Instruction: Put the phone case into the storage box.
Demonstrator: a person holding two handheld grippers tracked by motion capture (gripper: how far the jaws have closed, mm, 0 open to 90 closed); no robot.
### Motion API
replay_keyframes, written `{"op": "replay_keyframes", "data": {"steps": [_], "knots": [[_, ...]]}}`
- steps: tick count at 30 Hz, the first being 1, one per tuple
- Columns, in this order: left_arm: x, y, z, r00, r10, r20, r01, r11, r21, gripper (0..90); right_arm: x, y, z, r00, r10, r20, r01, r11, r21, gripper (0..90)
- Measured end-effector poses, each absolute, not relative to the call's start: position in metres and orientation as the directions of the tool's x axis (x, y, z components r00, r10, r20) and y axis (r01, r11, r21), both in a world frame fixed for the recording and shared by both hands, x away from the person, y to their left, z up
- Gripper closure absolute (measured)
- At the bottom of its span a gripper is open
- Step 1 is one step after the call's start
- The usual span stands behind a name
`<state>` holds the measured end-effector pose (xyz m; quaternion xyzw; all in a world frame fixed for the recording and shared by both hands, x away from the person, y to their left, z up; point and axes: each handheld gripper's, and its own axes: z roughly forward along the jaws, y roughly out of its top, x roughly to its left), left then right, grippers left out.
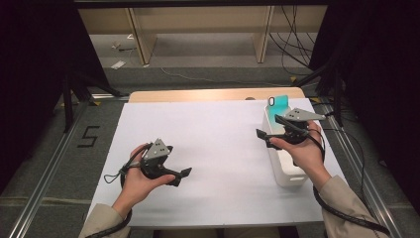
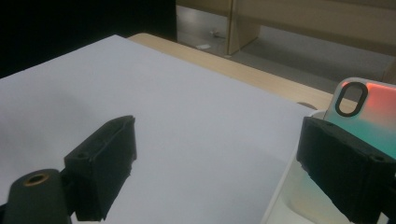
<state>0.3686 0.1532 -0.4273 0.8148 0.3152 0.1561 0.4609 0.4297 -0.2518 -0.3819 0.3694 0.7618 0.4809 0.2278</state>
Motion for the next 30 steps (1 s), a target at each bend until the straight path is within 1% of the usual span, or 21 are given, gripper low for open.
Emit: {"op": "replay_keyframes", "data": {"steps": [30], "knots": [[0.369, 0.155, -0.426, 0.750, 0.660, -0.034, 0.367, -0.373, 0.852, 0.5, 0.409, -0.251, -0.387, -0.679, 0.734, 0.024, 0.340, 0.286, 0.896, 15.0]]}}
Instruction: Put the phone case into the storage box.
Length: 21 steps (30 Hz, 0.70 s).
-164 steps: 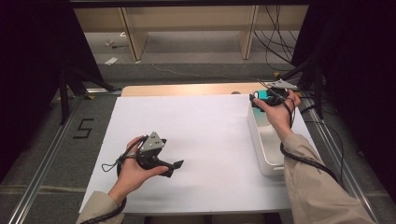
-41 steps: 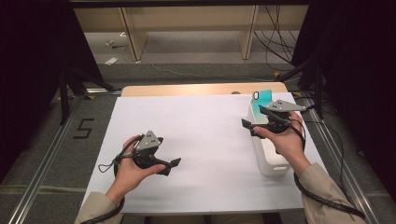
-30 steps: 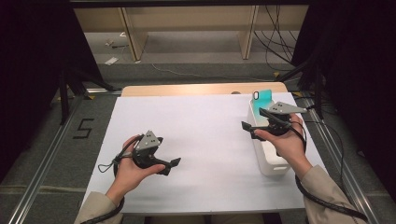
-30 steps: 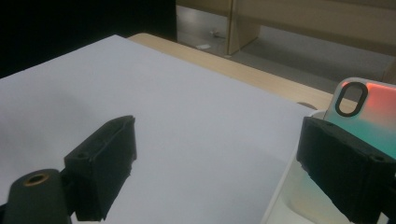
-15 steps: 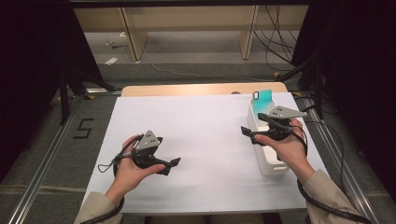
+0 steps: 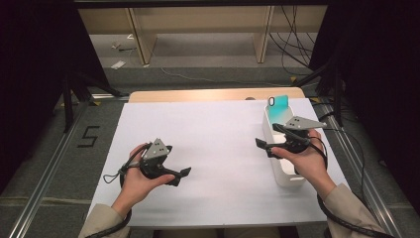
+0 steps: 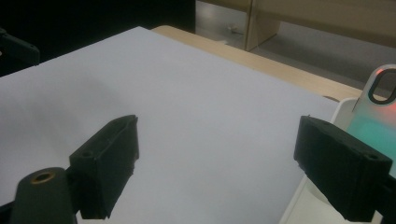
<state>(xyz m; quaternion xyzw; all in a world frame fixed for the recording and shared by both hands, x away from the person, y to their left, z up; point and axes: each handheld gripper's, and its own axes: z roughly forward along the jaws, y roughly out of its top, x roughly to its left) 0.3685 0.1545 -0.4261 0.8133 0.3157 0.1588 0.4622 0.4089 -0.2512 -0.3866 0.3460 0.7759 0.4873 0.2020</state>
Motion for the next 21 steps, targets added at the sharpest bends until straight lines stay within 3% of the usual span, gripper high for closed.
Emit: {"op": "replay_keyframes", "data": {"steps": [21], "knots": [[0.369, 0.155, -0.426, 0.748, 0.663, -0.032, 0.366, -0.372, 0.853, 0.4, 0.395, -0.255, -0.393, -0.712, 0.702, 0.032, 0.333, 0.296, 0.895, 15.1]]}}
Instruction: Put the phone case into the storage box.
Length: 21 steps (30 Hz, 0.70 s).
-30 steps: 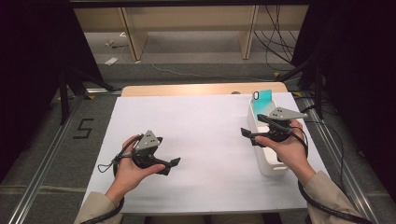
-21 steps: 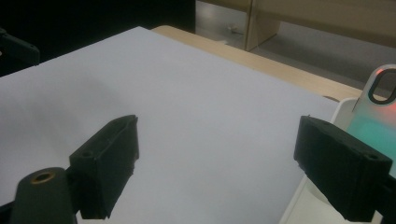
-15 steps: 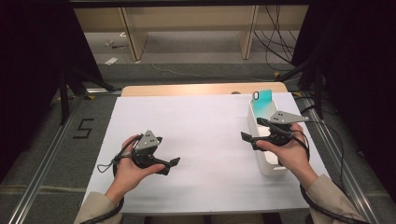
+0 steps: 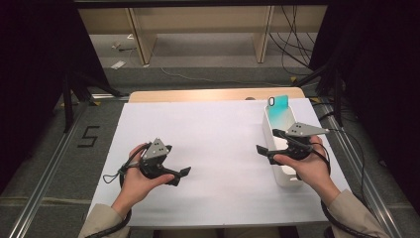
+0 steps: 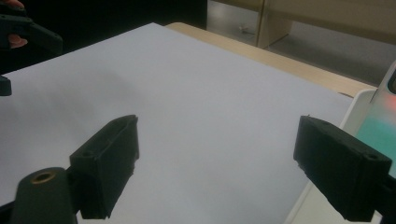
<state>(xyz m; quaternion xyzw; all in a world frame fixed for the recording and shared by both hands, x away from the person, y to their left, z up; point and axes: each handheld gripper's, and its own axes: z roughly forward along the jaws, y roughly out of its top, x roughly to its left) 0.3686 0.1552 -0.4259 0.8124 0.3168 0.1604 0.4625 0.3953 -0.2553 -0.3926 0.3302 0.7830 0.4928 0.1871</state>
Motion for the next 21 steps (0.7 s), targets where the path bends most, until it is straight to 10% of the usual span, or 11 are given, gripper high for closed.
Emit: {"op": "replay_keyframes", "data": {"steps": [21], "knots": [[0.3688, 0.1551, -0.4262, 0.747, 0.663, -0.033, 0.367, -0.370, 0.853, 0.5, 0.3858, -0.2585, -0.3959, -0.727, 0.686, 0.029, 0.315, 0.296, 0.902, 14.8]]}}
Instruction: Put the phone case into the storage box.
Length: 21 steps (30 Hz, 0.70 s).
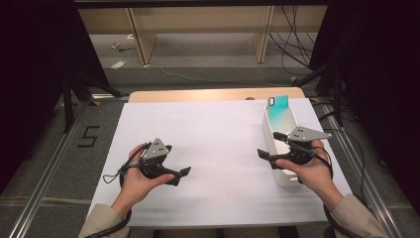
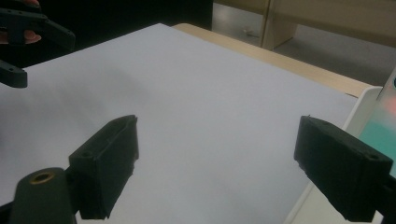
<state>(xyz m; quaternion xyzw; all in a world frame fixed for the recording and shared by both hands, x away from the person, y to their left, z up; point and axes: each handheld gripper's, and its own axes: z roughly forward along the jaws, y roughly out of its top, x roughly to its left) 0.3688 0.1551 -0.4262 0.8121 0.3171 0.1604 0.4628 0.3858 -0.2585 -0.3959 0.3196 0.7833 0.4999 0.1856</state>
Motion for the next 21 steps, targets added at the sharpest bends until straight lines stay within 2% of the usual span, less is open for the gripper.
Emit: {"op": "replay_keyframes", "data": {"steps": [21], "knots": [[0.3689, 0.1552, -0.4266, 0.747, 0.664, -0.035, 0.367, -0.368, 0.854, 0.4, 0.3807, -0.2626, -0.3980, -0.726, 0.687, 0.023, 0.310, 0.297, 0.903, 14.5]]}}
